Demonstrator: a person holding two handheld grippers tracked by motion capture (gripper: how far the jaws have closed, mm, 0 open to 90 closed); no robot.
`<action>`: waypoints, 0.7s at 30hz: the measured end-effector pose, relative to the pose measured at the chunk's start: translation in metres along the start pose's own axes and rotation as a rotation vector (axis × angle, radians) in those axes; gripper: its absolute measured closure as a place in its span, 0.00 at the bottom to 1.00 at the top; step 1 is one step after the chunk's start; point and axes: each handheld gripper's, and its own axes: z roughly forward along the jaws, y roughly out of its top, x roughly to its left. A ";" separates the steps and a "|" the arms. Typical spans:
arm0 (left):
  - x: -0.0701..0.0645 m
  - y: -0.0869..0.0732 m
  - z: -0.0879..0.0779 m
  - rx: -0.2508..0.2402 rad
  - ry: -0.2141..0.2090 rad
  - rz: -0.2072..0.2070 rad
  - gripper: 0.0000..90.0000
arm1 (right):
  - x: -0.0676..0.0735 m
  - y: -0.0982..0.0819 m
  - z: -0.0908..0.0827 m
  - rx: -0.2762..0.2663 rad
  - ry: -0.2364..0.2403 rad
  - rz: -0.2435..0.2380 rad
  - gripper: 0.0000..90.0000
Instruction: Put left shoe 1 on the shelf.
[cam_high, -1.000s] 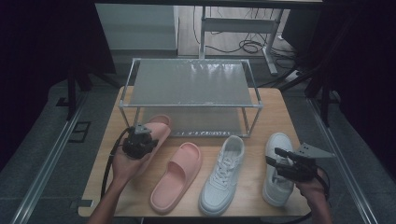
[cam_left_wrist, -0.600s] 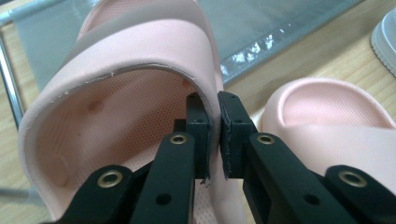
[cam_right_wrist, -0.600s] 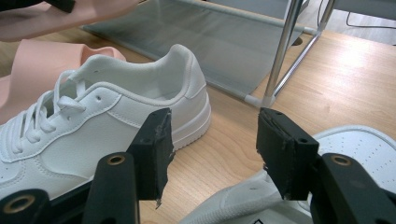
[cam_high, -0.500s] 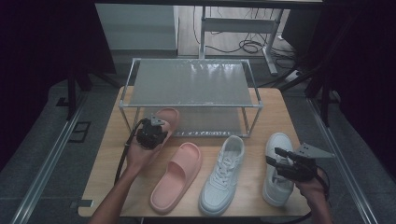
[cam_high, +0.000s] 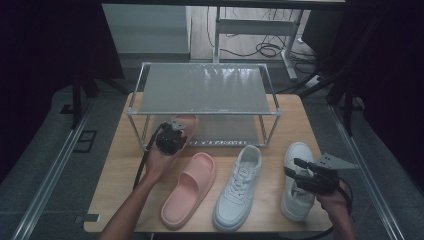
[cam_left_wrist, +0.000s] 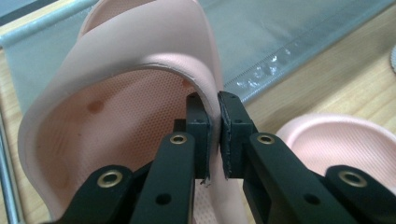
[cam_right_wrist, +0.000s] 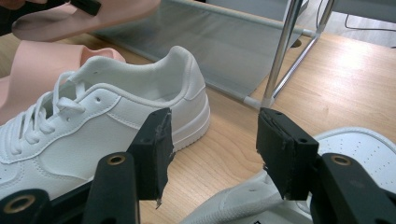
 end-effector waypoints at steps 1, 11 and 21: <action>-0.001 0.001 0.002 -0.002 0.000 0.000 0.94 | 0.000 0.000 0.000 0.002 0.000 0.000 0.52; -0.006 0.004 0.024 0.020 0.019 0.004 0.94 | -0.001 0.000 -0.002 -0.003 -0.004 0.002 0.52; -0.002 0.010 0.043 0.036 0.056 -0.016 0.94 | 0.000 0.000 0.000 -0.004 -0.006 -0.004 0.52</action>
